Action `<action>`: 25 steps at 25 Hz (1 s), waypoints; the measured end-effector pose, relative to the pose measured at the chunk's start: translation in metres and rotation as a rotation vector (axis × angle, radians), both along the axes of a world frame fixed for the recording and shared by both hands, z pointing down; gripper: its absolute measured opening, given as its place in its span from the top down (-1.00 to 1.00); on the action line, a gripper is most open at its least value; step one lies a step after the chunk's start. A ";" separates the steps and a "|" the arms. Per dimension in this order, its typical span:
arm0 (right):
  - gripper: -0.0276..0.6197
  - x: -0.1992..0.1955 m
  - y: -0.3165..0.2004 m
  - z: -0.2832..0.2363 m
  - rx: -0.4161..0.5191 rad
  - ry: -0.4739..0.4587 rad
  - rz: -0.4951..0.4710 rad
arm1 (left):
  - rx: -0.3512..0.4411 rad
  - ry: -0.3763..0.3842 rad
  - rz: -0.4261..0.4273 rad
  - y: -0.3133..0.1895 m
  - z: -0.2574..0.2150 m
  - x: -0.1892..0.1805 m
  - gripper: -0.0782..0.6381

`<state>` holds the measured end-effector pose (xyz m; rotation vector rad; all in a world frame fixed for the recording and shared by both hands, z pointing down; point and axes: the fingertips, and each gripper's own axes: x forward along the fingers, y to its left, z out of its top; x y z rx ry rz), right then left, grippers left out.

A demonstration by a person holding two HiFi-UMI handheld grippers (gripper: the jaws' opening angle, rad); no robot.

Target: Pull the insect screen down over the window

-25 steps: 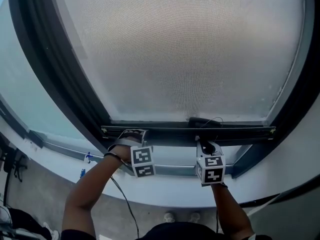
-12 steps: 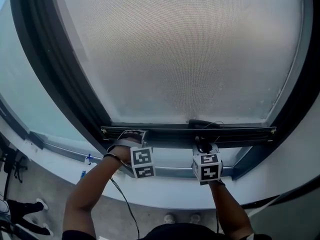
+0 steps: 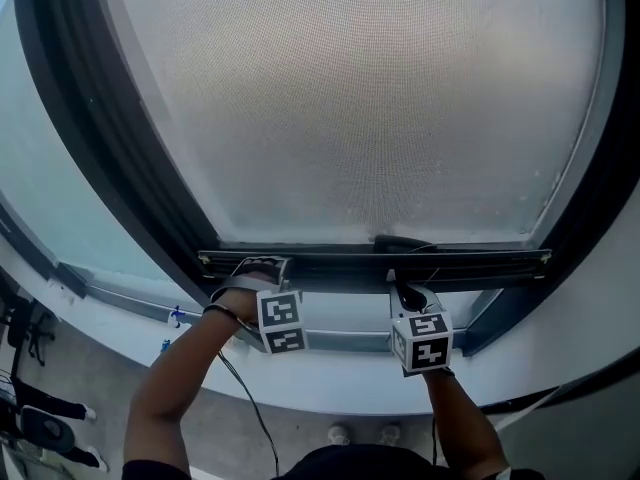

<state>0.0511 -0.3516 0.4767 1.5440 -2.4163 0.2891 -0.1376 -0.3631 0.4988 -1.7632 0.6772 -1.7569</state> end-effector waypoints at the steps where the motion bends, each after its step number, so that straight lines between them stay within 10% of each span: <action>1: 0.91 0.001 0.001 -0.001 0.002 0.006 -0.002 | 0.000 -0.001 -0.001 0.000 0.000 0.000 0.10; 12: 0.73 0.006 0.033 -0.029 0.277 0.101 0.115 | -0.005 -0.007 -0.003 0.000 0.000 -0.001 0.10; 25: 0.73 -0.016 0.002 -0.003 0.116 0.008 0.140 | -0.007 -0.006 0.001 0.000 0.000 0.000 0.10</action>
